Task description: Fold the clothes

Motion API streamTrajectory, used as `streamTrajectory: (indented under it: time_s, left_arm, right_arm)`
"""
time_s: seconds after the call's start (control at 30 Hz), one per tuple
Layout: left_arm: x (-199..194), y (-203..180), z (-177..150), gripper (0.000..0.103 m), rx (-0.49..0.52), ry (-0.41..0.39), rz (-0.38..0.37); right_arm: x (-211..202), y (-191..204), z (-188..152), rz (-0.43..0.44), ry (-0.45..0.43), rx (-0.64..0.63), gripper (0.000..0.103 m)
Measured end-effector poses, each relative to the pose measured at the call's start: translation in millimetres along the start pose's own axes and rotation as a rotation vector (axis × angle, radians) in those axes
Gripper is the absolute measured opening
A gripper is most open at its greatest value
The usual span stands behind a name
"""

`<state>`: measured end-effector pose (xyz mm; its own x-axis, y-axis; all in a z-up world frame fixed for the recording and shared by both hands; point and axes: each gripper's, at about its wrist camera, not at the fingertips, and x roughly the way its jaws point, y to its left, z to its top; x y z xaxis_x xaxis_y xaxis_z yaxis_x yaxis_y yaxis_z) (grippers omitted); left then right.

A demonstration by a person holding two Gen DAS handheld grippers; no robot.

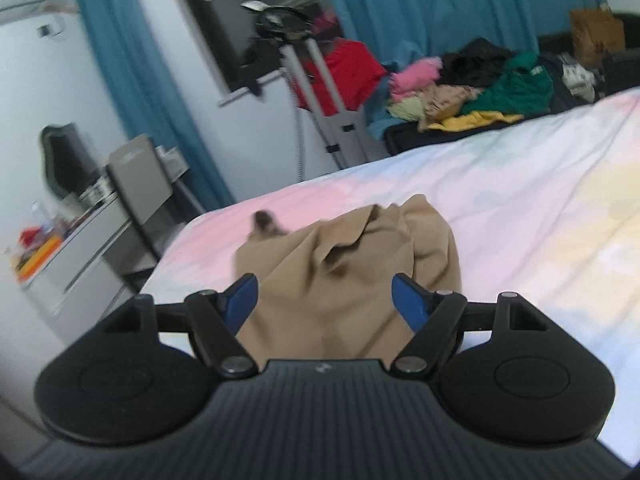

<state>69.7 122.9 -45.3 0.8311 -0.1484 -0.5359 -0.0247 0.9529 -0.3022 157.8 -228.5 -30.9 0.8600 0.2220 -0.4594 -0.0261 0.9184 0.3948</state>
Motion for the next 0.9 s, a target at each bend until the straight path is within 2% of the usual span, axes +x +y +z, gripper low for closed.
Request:
streamTrajectory:
  time_s: [0.1, 0.2, 0.3, 0.37, 0.57, 0.63, 0.8, 0.83, 0.9]
  left_arm:
    - [-11.1, -2.5, -0.7, 0.091, 0.015, 0.0, -0.038]
    - [-17.9, -2.9, -3.1, 0.091, 0.023, 0.038, -0.055]
    - [-21.0, -0.6, -2.7, 0.091, 0.024, 0.081, 0.005]
    - [-23.2, 7.3, -2.4, 0.091, -0.016, 0.111, 0.014]
    - [-22.1, 33.6, -16.5, 0.091, -0.199, 0.241, -0.043]
    - [-23.7, 42.1, -25.1, 0.091, -0.26, 0.275, -0.045]
    - [-28.5, 53.6, -40.7, 0.09, -0.294, 0.328, 0.067]
    - [-26.7, 57.5, -43.8, 0.089, -0.325, 0.35, 0.075]
    - [-24.9, 71.8, -52.9, 0.079, -0.438, 0.385, 0.078]
  right_arm:
    - [-45.2, 8.3, -12.4, 0.037, -0.004, -0.028, 0.076]
    - [-90.5, 16.5, -24.8, 0.075, -0.007, -0.055, 0.076]
    - [-128.1, 0.8, -45.2, 0.097, -0.002, 0.005, 0.076]
    - [-144.7, -16.3, -59.7, 0.105, 0.008, 0.075, 0.076]
    - [-155.0, -57.1, -87.7, 0.07, 0.079, 0.3, 0.078]
    - [-152.3, -58.4, -89.4, 0.075, 0.103, 0.314, 0.078]
    - [-154.1, -54.5, -96.2, 0.074, 0.116, 0.277, 0.078]
    - [-154.7, -55.1, -98.1, 0.08, 0.122, 0.277, 0.078]
    - [-155.1, -56.7, -101.4, 0.086, 0.131, 0.277, 0.078]
